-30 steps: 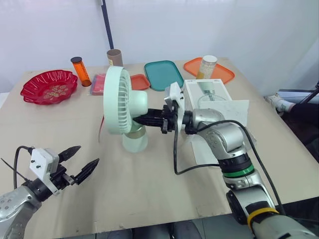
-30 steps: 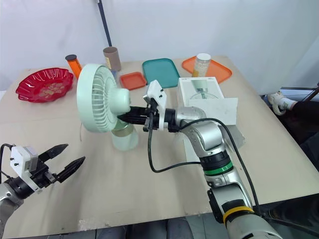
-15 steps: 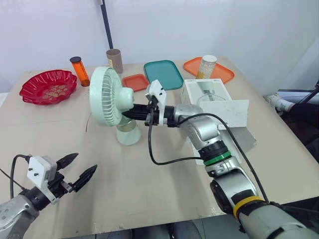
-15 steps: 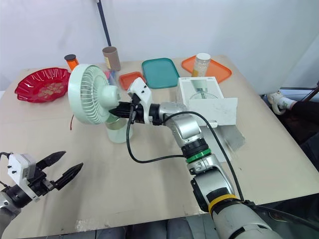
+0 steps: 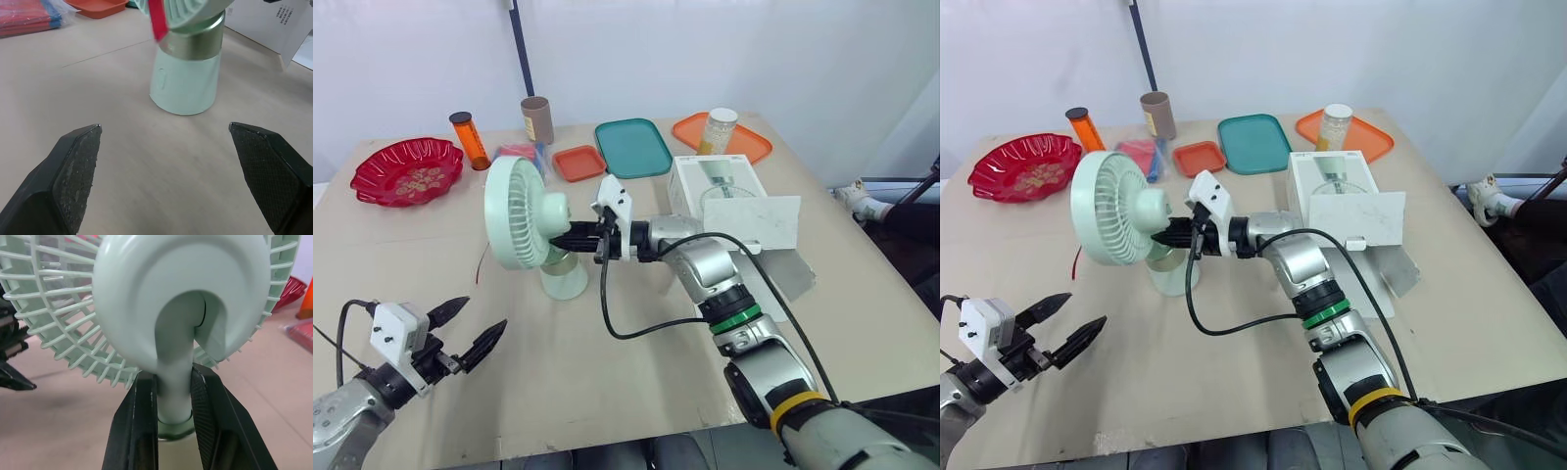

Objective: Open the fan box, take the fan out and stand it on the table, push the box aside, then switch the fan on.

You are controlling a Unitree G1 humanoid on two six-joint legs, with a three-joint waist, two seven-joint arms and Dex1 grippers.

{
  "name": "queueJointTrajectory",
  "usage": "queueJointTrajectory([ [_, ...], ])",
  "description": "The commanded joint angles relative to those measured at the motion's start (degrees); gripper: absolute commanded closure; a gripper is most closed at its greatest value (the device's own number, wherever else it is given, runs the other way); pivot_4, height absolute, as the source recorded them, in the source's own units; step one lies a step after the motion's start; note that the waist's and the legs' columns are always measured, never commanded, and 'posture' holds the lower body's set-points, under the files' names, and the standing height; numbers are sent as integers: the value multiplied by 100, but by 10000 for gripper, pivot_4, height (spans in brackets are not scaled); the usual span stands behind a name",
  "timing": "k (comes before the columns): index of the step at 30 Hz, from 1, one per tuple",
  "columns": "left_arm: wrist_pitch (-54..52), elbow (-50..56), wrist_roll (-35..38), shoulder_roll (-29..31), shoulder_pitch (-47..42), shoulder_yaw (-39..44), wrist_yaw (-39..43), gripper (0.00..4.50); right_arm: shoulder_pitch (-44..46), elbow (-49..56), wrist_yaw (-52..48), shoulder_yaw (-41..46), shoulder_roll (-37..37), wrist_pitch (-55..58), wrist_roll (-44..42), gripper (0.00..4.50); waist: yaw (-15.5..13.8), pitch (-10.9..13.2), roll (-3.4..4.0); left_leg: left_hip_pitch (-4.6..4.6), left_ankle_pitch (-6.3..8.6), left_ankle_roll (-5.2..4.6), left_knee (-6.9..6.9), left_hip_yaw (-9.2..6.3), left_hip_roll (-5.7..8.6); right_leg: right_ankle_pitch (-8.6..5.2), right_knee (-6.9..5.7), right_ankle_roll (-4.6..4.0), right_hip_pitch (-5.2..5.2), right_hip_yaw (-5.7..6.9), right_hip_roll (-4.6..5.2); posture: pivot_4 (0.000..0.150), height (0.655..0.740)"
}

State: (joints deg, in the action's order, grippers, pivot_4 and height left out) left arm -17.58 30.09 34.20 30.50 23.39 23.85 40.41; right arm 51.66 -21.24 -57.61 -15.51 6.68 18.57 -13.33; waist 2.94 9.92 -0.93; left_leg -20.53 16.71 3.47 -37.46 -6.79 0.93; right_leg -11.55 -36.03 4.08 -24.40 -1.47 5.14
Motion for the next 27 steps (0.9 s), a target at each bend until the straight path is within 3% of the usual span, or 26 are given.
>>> queueJointTrajectory([
  [1,49,167,-4,43,-1,19,-11,683,156,119,-120,28,-52,-229,-10,39742,0,0,0,0,0,0,0,1,0,0,0,0,0,0,0,1500,7384],
  [8,114,146,-45,-9,43,-16,-5,683,104,48,-251,-38,-94,-258,58,39742,1,0,0,1,0,0,0,1,0,0,0,0,0,0,0,1500,7384],
  [10,139,136,-65,-33,69,-35,1,0,89,82,-298,-47,-84,-237,57,31202,1,0,0,1,0,0,0,1,0,0,0,0,0,0,0,1500,7384],
  [11,149,131,-74,-43,78,-44,3,0,82,103,-316,-45,-80,-221,56,29679,1,0,0,2,0,0,0,1,0,0,0,0,0,0,0,1500,7384],
  [14,174,109,-92,-61,85,-79,9,0,73,203,-354,-2,-65,-142,8,19185,1,0,0,2,0,0,0,1,0,0,0,0,0,0,0,1500,7384],
  [15,181,100,-98,-66,83,-91,10,0,75,230,-358,20,-62,-112,-13,13180,0,0,0,2,0,0,0,1,0,0,0,0,1,0,0,1500,7384],
  [16,180,98,-98,-68,80,-97,10,0,83,254,-359,44,-58,-79,-33,11940,0,0,0,2,0,0,0,1,0,0,0,0,1,0,0,1500,7384],
  [19,169,93,-107,-72,41,-134,-9,0,63,340,-417,88,26,-26,-60,618,0,0,0,2,0,0,0,1,0,0,0,0,1,0,0,1500,7384],
  [27,9,199,-17,-13,-64,-99,-65,0,-352,1396,-663,244,696,557,-456,618,-19,0,-1,1,0,0,0,0,0,0,2,0,3,0,0,1500,7384],
])
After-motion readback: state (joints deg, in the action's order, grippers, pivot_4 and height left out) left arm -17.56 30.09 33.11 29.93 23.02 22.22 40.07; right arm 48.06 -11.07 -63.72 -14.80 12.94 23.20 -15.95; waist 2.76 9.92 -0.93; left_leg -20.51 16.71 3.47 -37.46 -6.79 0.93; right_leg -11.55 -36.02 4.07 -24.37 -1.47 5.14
